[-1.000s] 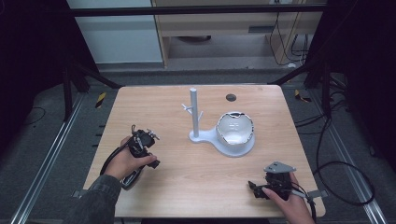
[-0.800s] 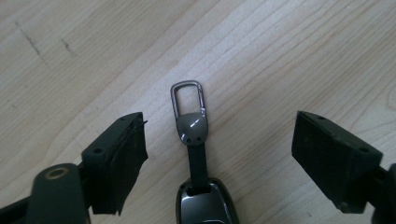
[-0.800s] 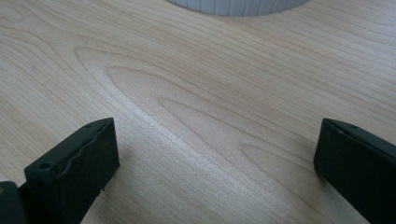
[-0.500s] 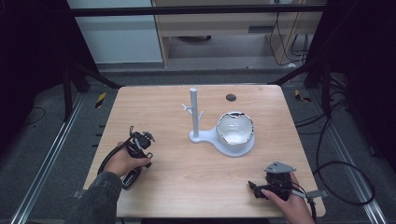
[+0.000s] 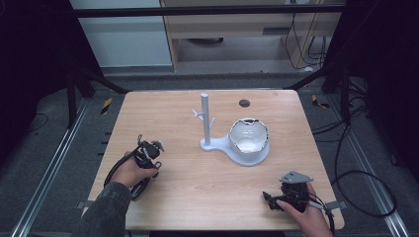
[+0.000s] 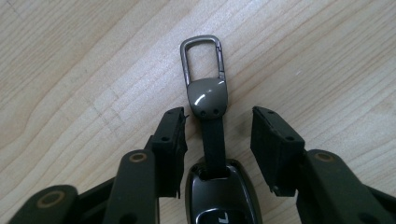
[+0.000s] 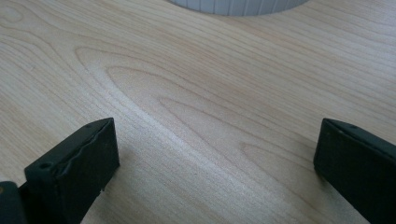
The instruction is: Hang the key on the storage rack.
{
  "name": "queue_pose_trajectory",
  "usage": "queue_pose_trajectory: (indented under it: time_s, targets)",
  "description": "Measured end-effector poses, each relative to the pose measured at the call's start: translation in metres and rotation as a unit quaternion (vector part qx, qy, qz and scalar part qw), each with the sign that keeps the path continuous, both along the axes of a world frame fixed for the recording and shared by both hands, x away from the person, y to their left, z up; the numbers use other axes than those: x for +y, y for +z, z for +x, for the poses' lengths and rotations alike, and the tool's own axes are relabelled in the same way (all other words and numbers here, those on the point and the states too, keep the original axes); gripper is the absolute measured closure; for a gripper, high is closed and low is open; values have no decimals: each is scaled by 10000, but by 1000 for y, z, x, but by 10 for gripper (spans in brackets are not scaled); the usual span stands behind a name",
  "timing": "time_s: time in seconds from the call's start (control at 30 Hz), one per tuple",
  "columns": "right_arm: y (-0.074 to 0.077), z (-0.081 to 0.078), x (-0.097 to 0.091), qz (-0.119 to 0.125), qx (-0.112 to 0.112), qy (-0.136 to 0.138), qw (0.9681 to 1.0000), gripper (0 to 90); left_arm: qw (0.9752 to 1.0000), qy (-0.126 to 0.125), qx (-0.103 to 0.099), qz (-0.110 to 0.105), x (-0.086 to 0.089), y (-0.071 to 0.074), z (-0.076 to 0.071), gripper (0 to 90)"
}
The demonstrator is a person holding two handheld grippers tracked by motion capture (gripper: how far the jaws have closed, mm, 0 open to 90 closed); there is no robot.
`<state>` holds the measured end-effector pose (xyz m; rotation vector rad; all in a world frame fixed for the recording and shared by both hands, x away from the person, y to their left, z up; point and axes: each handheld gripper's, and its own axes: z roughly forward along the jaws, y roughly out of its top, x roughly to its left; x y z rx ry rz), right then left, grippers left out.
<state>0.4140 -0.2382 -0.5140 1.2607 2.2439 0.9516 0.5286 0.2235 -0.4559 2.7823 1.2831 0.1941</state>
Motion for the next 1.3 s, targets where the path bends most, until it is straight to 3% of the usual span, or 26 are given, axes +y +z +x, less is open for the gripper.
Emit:
queue_pose_trajectory:
  time_s: [0.43,0.9,1.1,1.3]
  targets:
    - [0,0,0,-4,-11,3,10000,4,10000,66,-1,-34,5,0,2,674]
    - [0,0,0,-5,-13,5,10000,4,9999,110,84,-58,8,-4,2,708]
    - [0,0,0,-16,-18,17,10000,4,9998,91,39,-167,9,-5,0,769]
    - [0,0,0,-15,-18,18,10000,4,9990,93,-179,-394,14,0,-8,796]
